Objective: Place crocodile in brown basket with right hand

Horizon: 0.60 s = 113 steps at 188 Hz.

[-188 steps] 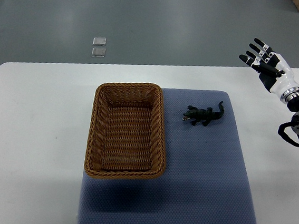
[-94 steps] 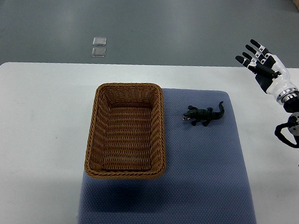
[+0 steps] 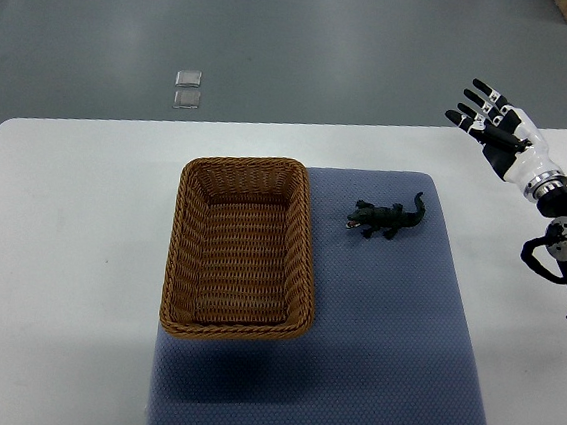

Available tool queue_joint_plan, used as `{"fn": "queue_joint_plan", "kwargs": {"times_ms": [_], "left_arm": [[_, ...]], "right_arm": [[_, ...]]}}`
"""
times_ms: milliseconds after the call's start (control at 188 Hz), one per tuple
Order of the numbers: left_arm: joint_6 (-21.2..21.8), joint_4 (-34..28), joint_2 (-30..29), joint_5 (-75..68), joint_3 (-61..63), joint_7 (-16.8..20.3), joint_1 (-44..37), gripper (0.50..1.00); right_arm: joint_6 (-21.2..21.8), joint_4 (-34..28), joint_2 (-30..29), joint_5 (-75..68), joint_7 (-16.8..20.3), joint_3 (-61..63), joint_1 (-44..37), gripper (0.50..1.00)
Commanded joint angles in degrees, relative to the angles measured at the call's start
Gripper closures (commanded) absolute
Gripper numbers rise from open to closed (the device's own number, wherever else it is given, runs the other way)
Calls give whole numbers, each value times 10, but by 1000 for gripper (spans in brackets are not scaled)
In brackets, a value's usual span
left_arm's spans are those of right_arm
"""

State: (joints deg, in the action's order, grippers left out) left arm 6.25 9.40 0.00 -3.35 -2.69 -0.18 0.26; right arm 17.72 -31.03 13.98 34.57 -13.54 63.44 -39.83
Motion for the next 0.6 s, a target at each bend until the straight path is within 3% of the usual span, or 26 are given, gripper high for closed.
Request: {"fn": "queue_joint_plan", "kwargs": {"times_ms": [0, 479, 596], "left_arm": [[0, 0, 0, 0, 0, 0, 0, 500], [0, 0, 0, 0, 0, 0, 0, 500], [0, 0, 0, 0, 0, 0, 0, 500]], "right_arm": [[-1, -2, 1, 1, -1, 2, 0, 572], [5, -9, 4, 1, -1, 3, -2, 572], [27, -9, 10, 6, 0, -3, -5, 572]]}}
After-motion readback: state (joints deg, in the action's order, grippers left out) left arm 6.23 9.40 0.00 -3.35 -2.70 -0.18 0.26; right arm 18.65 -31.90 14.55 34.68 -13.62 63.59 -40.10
